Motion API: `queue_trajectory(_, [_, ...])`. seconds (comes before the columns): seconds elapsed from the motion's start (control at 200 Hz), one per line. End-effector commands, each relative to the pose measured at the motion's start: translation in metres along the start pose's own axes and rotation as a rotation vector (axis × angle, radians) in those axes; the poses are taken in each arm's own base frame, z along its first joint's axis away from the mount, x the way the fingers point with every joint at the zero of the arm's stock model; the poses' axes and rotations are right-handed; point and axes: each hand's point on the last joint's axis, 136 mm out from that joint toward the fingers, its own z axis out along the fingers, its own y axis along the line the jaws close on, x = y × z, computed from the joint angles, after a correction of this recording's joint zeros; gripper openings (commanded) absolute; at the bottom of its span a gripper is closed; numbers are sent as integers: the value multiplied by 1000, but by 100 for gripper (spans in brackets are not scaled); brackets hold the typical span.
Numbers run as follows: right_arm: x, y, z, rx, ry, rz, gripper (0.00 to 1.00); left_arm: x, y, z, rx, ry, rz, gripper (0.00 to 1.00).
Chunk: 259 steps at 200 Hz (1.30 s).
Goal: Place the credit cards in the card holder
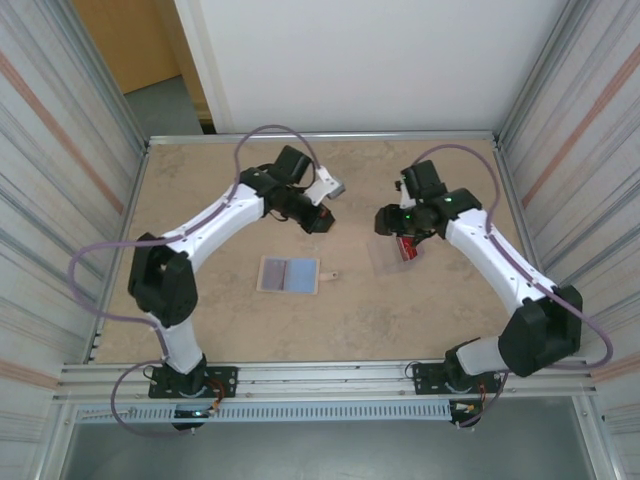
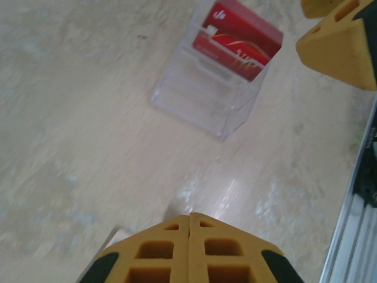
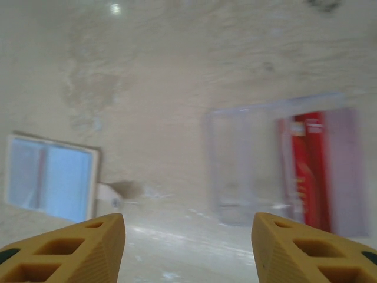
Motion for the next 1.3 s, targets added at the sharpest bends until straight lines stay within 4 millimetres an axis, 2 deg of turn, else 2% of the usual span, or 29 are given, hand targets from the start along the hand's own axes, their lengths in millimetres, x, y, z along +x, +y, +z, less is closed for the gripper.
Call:
queue_trajectory(0.0, [18, -42, -7, 87, 52, -10, 59, -15, -20, 29, 88, 20, -40, 0])
queue_trajectory(0.095, [18, -60, -4, 90, 56, 23, 59, -24, -32, 54, 126, 49, -16, 0])
queue_trajectory(0.18, [19, -65, 2, 62, 66, 35, 59, -35, -42, 65, 139, 45, 39, 0])
queue_trajectory(0.19, [18, -66, 2, 60, 67, 36, 59, -32, -40, 73, 142, 60, 35, 0])
queue_trajectory(0.221, [19, -67, 4, 57, 71, 34, 59, -32, -42, 82, 149, 67, 42, 0])
queue_trajectory(0.416, [21, -79, 19, 49, 99, 37, 59, -24, -44, 124, 156, 129, 43, 0])
queue_trajectory(0.546, [21, -85, 28, 47, 120, 31, 59, -16, -39, 144, 146, 164, 41, 0])
queue_trajectory(0.972, [22, -93, 54, 52, 170, 14, 58, 21, -22, 177, 114, 262, 17, 0])
queue_trajectory(1.143, [23, -97, 60, 67, 181, 13, 58, 36, -16, 181, 93, 297, 14, 0])
queue_trajectory(1.293, [25, -104, 67, 98, 200, 19, 57, 41, -14, 184, 92, 308, 4, 0])
